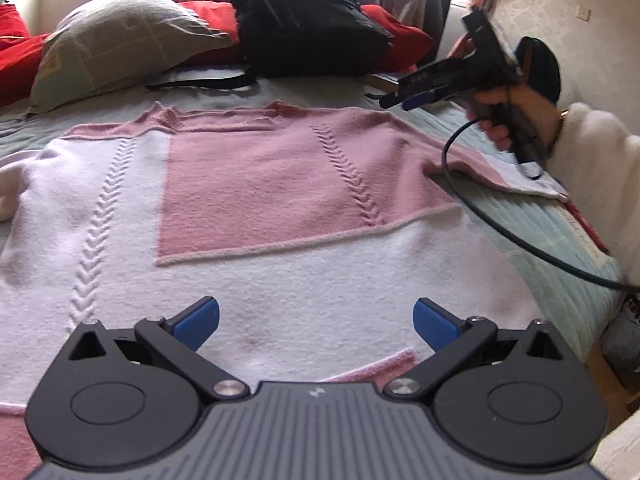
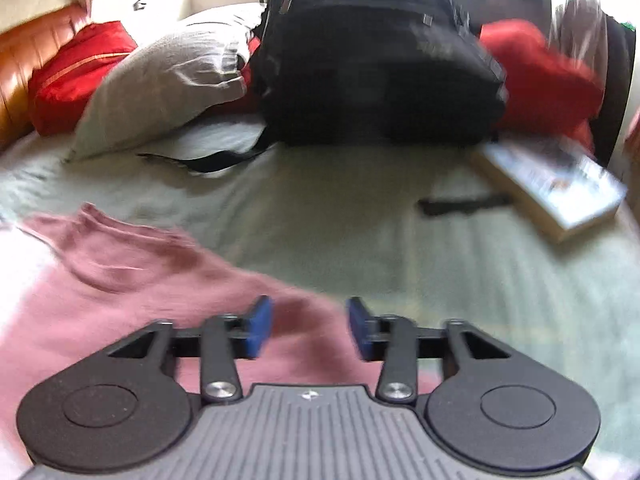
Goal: Fold clothes
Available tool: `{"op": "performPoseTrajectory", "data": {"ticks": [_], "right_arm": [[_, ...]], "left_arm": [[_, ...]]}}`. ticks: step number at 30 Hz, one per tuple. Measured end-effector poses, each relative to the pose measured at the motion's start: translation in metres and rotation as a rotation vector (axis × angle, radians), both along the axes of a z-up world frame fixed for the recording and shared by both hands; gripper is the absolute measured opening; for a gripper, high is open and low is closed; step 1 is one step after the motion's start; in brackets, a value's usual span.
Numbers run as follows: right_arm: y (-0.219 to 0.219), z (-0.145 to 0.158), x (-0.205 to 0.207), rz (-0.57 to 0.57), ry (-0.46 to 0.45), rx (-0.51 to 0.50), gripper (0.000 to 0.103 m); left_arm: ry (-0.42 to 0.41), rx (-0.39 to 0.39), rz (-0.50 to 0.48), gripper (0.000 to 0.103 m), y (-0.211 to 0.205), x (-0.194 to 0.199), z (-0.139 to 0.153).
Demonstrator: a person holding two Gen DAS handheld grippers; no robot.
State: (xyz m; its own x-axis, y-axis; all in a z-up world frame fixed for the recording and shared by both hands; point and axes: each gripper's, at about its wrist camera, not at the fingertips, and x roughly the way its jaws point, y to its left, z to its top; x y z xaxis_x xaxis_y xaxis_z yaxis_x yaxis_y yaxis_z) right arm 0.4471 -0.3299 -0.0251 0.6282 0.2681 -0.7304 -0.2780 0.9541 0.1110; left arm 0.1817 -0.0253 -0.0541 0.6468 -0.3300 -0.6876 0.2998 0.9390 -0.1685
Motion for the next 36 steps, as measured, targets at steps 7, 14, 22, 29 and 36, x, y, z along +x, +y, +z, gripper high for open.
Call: {"op": "performPoseTrajectory", "data": {"ticks": [7,14,22,29,36], "right_arm": [[0.066,-0.036,0.013,-0.072,0.136,-0.135,0.076],[0.081,-0.056,0.058,-0.169,0.081,-0.121,0.101],[0.039,-0.019,0.002,-0.127,0.093,-0.05,0.101],[-0.041,-0.002,-0.075,-0.183,0.097,0.135,0.101],[-0.124,-0.007,-0.114,-0.395,0.027,0.199,0.101]], "left_arm": [[-0.003,0.029,0.063,0.102,0.021,-0.004,0.0],[0.014,0.014,0.11,0.102,0.042,-0.003,-0.006],[-0.009,-0.028,0.106,0.102,0.046,-0.016,0.001],[-0.032,-0.031,0.042,0.102,0.029,-0.025,0.009],[-0.028,-0.006,0.036,0.102,0.021,-0.026,0.011]]}}
